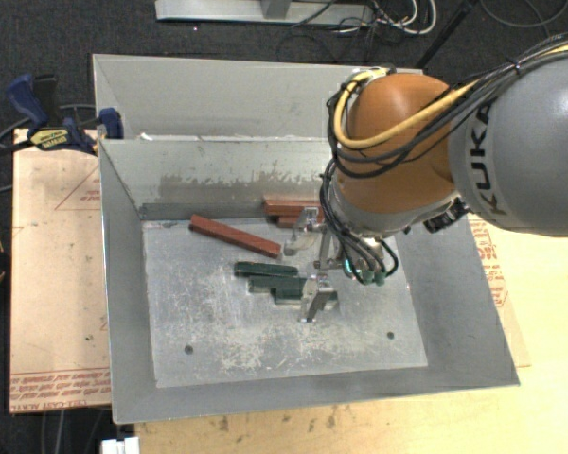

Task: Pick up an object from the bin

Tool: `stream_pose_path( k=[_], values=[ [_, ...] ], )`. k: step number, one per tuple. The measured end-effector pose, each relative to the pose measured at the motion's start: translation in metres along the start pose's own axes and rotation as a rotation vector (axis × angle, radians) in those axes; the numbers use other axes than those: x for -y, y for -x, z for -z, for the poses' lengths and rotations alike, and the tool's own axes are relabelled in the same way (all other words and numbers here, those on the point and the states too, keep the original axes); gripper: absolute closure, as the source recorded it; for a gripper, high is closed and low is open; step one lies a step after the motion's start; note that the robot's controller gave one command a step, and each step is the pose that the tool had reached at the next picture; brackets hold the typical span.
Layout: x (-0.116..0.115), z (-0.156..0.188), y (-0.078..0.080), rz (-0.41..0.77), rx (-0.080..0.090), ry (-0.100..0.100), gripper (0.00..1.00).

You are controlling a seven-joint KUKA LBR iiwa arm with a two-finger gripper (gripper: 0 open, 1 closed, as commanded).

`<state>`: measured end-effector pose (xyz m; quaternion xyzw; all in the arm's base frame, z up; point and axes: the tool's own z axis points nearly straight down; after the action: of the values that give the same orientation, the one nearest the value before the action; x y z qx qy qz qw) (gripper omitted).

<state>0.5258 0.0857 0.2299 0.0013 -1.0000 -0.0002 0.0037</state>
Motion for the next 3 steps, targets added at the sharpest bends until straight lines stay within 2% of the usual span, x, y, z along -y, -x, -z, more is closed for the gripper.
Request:
stream_pose_path(
  k=[1,2,3],
  values=[
    [0.0,0.004,0.002,-0.002,0.008,0.001,0.0],
    [0.027,-0.04,0.027,0.004,0.017,0.002,0.0],
    [0.03,-0.097,0.024,0.107,0.011,-0.001,0.0]
  ],
)
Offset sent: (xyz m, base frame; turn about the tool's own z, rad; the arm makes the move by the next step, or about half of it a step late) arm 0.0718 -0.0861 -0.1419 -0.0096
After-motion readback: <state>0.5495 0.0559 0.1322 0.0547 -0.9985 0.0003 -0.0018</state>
